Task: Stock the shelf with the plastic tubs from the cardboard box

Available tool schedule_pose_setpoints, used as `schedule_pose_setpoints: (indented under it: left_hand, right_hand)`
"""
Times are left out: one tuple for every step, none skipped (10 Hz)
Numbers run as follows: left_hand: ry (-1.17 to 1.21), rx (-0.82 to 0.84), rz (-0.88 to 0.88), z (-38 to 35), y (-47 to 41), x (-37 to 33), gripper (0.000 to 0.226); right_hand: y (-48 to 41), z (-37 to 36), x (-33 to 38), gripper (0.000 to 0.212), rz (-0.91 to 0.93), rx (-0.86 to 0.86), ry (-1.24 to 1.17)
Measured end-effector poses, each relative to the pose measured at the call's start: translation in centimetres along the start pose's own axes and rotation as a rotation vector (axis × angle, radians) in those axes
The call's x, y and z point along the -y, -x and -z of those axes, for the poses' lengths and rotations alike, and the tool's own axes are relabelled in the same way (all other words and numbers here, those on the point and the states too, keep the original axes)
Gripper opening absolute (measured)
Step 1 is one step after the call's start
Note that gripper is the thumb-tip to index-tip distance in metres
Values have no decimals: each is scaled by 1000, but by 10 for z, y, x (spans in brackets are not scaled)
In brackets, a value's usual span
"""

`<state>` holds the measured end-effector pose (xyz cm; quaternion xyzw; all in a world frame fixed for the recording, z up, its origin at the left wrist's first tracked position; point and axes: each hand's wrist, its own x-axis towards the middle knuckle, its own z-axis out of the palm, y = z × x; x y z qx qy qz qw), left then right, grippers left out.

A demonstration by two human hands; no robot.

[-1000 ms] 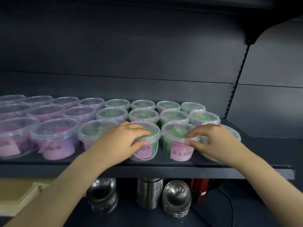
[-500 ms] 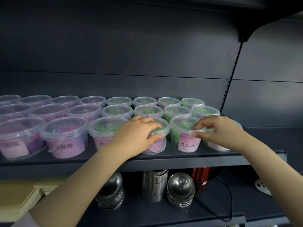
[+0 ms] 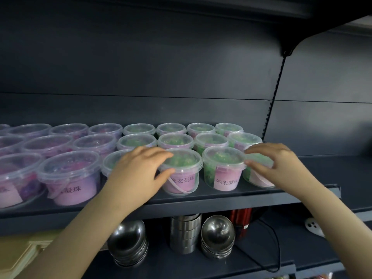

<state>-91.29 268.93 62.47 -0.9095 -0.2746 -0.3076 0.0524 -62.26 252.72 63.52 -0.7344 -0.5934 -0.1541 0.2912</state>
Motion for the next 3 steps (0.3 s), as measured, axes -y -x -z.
schedule_pose_setpoints:
  left_hand:
    - [-14, 22, 70, -1, 7, 5, 40]
    - [-62, 27, 88, -7, 8, 4, 40]
    - [-84, -8, 91, -7, 10, 4, 43]
  right_hand:
    - [10, 4, -17, 20, -104, -34, 23]
    - [11, 2, -27, 22, -189, 32, 9]
    - [9, 1, -24, 25, -213, 34, 0]
